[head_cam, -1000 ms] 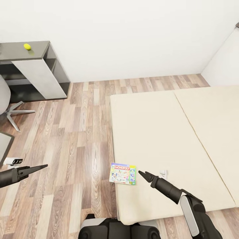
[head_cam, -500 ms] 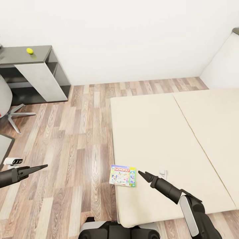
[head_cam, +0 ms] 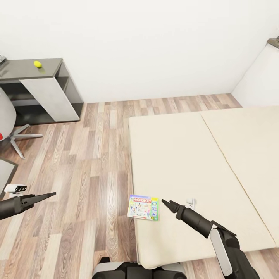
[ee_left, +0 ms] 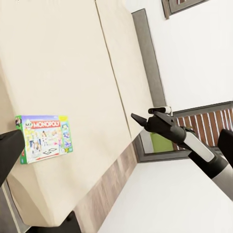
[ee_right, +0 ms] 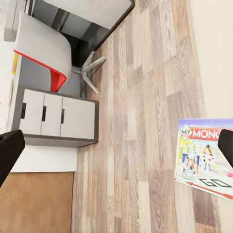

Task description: Put all the toys in the child's room - the three board games (two on the bed and one on the table), the two jigsaw puzzles on the table, and the tennis ball on the table - inside the toy box on the table in the child's room.

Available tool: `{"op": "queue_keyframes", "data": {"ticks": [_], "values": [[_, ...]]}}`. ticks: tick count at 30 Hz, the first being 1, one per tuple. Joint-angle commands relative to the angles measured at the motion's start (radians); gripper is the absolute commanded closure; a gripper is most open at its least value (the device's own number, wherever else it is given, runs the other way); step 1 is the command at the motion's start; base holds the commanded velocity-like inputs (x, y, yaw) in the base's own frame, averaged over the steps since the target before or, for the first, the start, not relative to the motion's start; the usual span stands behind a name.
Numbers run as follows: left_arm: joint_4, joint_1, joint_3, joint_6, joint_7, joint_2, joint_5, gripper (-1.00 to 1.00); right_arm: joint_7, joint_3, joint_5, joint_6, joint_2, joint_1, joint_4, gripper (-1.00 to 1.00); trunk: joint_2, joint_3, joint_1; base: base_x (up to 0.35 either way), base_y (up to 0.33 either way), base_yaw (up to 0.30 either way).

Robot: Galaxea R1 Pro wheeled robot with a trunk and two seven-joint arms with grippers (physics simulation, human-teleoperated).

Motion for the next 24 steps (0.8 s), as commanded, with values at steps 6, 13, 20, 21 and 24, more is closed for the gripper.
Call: {"op": "queue_keyframes", "data": {"ticks": [6, 13, 20, 21, 24], "values": [[0.001, 0.001, -0.003, 0.01, -0.004, -0.001, 0.0, -1.0, 0.001, -0.003, -0.006, 0.007, -0.001, -0.001, 0.0, -1.0, -0.001, 0.009, 0.001, 0.0, 0.0, 0.0], [0.001, 0.001, -0.008, 0.01, -0.004, -0.002, -0.001, -1.0, -0.001, -0.002, -0.005, 0.007, 0.0, -0.001, 0.0, -1.0, -0.001, 0.02, 0.001, 0.0, 0.0, 0.0], [0.002, 0.001, -0.025, 0.011, -0.004, -0.003, -0.002, -1.0, -0.003, -0.001, -0.004, 0.007, 0.001, -0.001, 0.0, -1.0, -0.001, 0.032, 0.001, 0.0, 0.0, 0.0], [0.002, 0.001, -0.027, 0.011, -0.004, -0.003, -0.002, -1.0, -0.003, -0.001, -0.004, 0.007, 0.001, -0.001, 0.0, -1.0, -0.001, 0.034, 0.001, 0.0, 0.0, 0.0], [0.002, 0.001, -0.029, 0.011, -0.004, -0.002, -0.003, -1.0, -0.003, -0.001, -0.004, 0.007, 0.001, -0.001, 0.0, -1.0, -0.001, 0.039, 0.001, 0.0, 0.0, 0.0]]}}
